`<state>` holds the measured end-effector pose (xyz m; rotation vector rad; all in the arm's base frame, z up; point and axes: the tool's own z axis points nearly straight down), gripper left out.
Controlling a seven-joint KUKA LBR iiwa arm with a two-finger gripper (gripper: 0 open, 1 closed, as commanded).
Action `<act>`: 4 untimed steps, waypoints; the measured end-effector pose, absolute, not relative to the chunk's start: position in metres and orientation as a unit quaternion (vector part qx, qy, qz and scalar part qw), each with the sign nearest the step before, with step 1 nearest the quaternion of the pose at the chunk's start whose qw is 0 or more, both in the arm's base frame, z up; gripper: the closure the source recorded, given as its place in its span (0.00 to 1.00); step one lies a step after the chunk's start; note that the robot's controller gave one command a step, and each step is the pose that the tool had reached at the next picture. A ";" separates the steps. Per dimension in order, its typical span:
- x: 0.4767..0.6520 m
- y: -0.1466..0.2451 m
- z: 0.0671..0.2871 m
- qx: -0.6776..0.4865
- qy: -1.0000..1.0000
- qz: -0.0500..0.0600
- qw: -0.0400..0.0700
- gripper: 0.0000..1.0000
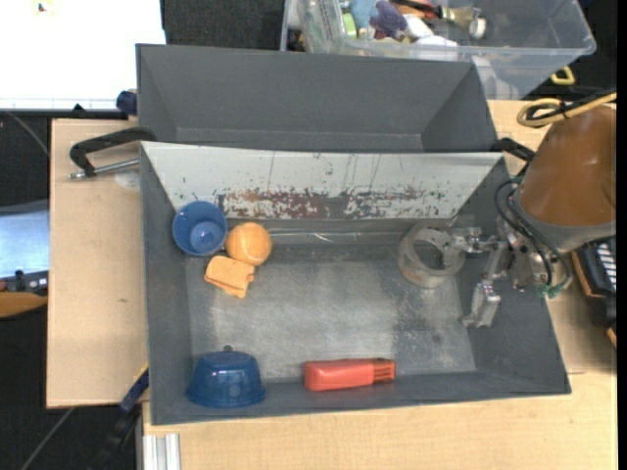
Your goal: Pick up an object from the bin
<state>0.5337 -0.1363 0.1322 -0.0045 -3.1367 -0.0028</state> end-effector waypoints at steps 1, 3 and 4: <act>0.536 -0.136 0.137 0.000 -1.000 0.000 -0.002 0.00; 0.555 -0.104 0.094 -0.034 -0.999 -0.001 -0.001 0.00; 0.556 -0.107 0.109 -0.096 -0.995 -0.001 -0.003 0.00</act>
Offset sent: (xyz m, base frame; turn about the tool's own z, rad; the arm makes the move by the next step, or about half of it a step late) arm 0.0190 0.0393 -0.0622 0.1261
